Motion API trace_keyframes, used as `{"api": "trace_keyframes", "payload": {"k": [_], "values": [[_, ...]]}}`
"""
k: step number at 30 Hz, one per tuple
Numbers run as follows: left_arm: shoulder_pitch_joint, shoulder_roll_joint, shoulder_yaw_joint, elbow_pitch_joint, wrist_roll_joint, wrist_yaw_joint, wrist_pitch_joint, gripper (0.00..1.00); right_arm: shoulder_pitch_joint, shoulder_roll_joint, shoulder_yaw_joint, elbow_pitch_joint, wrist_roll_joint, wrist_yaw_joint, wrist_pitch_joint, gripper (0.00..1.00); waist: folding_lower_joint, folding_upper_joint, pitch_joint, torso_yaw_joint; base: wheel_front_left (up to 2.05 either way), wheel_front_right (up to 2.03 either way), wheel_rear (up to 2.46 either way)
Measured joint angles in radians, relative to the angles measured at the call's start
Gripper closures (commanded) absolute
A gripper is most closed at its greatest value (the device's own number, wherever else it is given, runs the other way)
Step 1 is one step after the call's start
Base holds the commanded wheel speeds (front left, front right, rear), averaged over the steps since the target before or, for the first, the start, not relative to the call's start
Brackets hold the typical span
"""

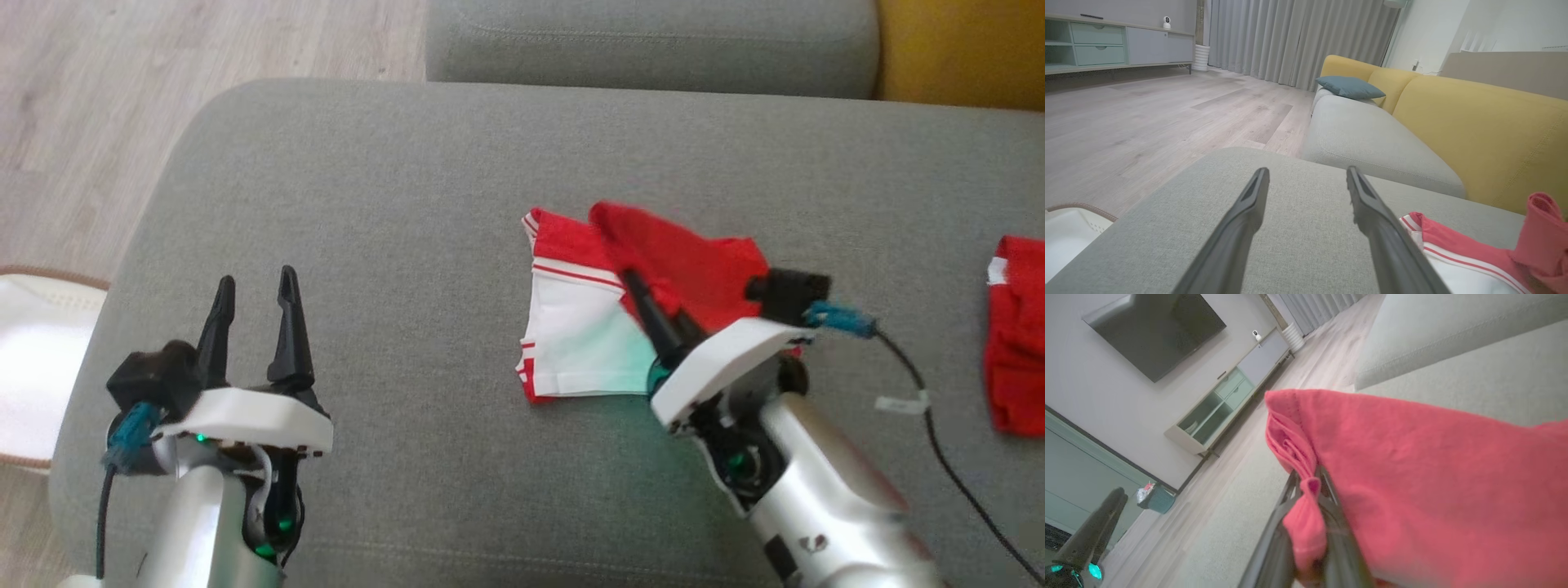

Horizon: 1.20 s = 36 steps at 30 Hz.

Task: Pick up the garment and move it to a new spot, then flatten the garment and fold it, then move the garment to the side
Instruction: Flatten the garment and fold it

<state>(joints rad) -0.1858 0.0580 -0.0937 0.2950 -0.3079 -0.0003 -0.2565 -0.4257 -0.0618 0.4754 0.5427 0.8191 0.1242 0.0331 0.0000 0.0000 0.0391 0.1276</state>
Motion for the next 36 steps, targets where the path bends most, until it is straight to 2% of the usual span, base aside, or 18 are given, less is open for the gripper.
{"api": "trace_keyframes", "payload": {"k": [11,19,20,21,28,31,36], "values": [[-0.023,-0.008,-0.026,0.011,-0.003,-0.001,0.000,0.00,-0.177,-0.001,0.258,0.224,0.180,0.000,-0.170,1.00,0.0000,0.0000,0.062,0.044,0.00,0.00,0.00],[-0.038,-0.013,-0.034,0.022,-0.012,-0.001,0.000,0.00,-0.248,-0.003,0.399,0.359,0.300,0.000,-0.223,1.00,0.0000,0.0000,0.102,0.084,0.00,0.00,0.00],[-0.038,-0.013,-0.034,0.022,-0.012,-0.001,0.000,0.00,-0.248,-0.003,0.399,0.359,0.300,0.000,-0.223,0.03,0.0000,0.0000,0.102,0.084,0.00,0.00,0.00],[-0.041,-0.013,-0.034,0.023,-0.012,-0.001,0.000,0.00,-0.249,-0.003,0.419,0.367,0.317,0.000,-0.223,0.00,0.0000,0.0000,0.104,0.088,0.00,0.00,0.00],[-0.046,-0.016,-0.029,0.032,-0.012,0.000,0.000,0.00,-0.278,-0.002,0.531,0.381,0.422,0.000,-0.244,0.00,0.0000,0.0000,0.094,0.083,0.00,0.00,0.00],[-0.046,-0.016,-0.021,0.031,-0.012,0.000,0.000,0.00,-0.312,-0.002,0.552,0.388,0.449,0.000,-0.258,0.00,0.0000,0.0000,0.083,0.065,0.00,0.00,0.00],[-0.046,-0.016,0.000,-0.002,-0.012,0.000,0.000,0.00,-0.394,-0.002,0.545,0.460,0.424,0.000,-0.281,0.00,0.0000,0.0000,0.059,0.010,0.00,0.00,0.00]]}}
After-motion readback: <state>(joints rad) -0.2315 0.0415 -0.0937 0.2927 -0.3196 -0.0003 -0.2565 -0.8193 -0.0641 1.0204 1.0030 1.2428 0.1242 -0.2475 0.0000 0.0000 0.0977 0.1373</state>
